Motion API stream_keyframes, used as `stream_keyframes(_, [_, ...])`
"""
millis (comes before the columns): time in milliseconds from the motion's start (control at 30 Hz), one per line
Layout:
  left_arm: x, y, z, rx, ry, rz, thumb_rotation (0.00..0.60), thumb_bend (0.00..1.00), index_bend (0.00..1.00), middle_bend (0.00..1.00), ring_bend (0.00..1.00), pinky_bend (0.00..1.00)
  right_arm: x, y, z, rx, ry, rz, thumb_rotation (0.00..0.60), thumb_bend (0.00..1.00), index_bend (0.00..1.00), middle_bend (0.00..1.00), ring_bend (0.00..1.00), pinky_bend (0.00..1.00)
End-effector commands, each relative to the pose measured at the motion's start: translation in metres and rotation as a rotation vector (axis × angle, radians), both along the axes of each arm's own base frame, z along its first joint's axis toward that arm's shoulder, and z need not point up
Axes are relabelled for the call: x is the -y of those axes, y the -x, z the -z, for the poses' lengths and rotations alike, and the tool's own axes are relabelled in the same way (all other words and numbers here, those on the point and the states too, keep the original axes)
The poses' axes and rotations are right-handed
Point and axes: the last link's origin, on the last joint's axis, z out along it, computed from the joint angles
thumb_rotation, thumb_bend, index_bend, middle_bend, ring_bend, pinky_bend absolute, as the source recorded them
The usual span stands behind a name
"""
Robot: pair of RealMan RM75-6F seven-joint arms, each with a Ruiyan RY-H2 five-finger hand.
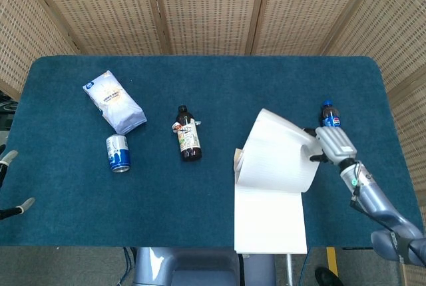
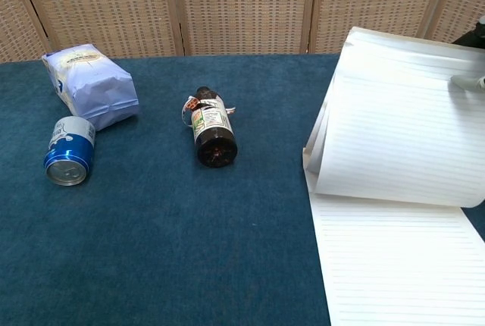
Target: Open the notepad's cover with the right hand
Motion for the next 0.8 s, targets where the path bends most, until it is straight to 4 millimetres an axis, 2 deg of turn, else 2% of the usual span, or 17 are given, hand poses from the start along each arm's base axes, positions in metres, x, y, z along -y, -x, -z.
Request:
stream_keyframes(33, [-0.005, 0.001, 0.001, -0.003, 0.002, -0.011, 0.600, 0.00, 0.00, 0.00, 0.00, 0.00, 0.057, -0.010, 0.000, 0.054, 0.042, 0.193, 0.600, 0.72, 0.64, 0.66, 0.54, 0.67])
stream_keyframes(400, [-0.020, 0.007, 0.006, -0.016, 0.021, -0.067, 0.600, 0.00, 0.00, 0.00, 0.00, 0.00, 0.092, 0.006, 0.008, 0.016, 0.094, 0.279, 0.600, 0.72, 0.65, 0.66, 0.54, 0.67])
stream_keyframes(567, [-0.026, 0.010, 0.008, -0.025, 0.029, -0.092, 0.600, 0.00, 0.00, 0.00, 0.00, 0.00, 0.111, 0.007, 0.007, -0.016, 0.131, 0.294, 0.600, 0.72, 0.65, 0.66, 0.54, 0.67])
stream_keyframes(767, [-0.033, 0.015, 0.011, -0.030, 0.034, -0.130, 0.600, 0.00, 0.00, 0.00, 0.00, 0.00, 0.132, 0.022, 0.004, -0.038, 0.184, 0.385, 0.600, 0.72, 0.65, 0.66, 0.54, 0.67])
stream_keyframes(800, [-0.034, 0.015, 0.011, -0.032, 0.033, -0.132, 0.600, 0.00, 0.00, 0.00, 0.00, 0.00, 0.133, 0.025, 0.003, -0.037, 0.192, 0.400, 0.600, 0.68, 0.64, 0.63, 0.52, 0.64])
